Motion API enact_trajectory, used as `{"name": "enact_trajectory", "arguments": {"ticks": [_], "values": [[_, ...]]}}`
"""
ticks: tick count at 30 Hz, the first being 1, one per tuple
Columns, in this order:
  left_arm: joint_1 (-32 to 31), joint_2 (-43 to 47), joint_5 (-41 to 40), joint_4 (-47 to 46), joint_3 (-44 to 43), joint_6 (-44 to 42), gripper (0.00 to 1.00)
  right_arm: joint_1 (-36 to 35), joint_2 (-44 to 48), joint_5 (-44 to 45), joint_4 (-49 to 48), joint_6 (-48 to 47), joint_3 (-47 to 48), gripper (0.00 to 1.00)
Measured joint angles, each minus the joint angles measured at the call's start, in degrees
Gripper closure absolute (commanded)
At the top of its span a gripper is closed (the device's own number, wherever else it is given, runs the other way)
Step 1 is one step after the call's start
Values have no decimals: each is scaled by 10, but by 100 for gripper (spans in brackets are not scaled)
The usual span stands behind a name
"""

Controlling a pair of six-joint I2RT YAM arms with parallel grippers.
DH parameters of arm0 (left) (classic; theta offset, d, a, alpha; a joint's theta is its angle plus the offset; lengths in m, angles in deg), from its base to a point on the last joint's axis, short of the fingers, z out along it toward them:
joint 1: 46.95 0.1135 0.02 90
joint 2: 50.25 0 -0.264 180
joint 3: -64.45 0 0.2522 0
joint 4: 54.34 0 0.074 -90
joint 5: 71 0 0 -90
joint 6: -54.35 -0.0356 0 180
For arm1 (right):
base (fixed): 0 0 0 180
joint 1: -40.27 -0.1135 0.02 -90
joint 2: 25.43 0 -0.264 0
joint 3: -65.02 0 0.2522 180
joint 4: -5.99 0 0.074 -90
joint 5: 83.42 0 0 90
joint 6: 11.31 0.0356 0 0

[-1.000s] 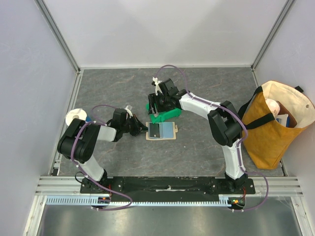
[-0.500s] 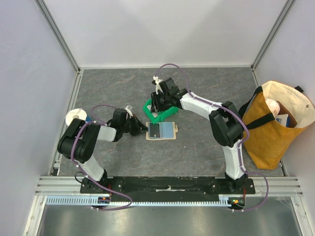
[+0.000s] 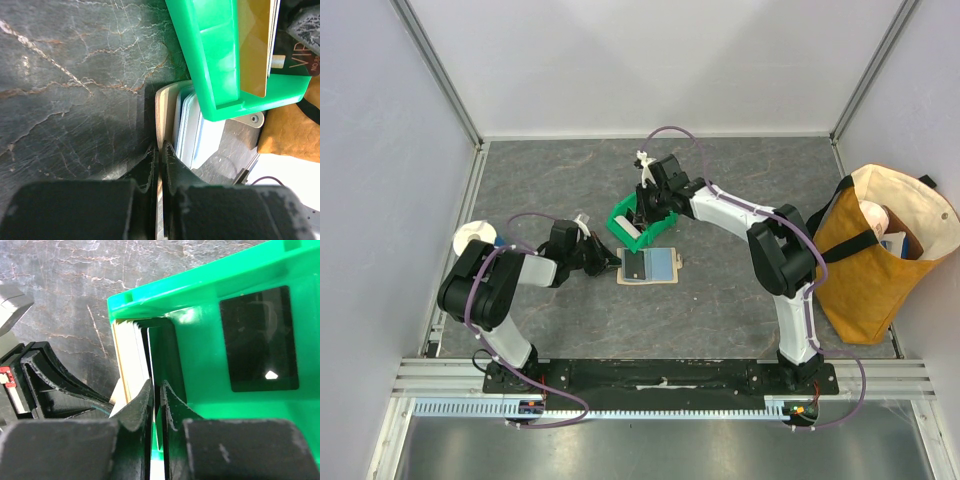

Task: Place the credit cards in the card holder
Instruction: Pick up the credit card from the storage box.

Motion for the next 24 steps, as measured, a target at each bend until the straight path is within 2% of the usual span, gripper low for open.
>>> {"name": "enact_trajectory", "arguments": {"ticks": [3,17,24], "values": [[0,0,0,0,0,0,98,2,0,8,2,-4,3,100],[0,15,2,-24,29,-6,98,-2,15,88,3,-17,21,100],[1,31,30,-49,67,-9,98,-2,162,130,-43,2,-114,100]]}}
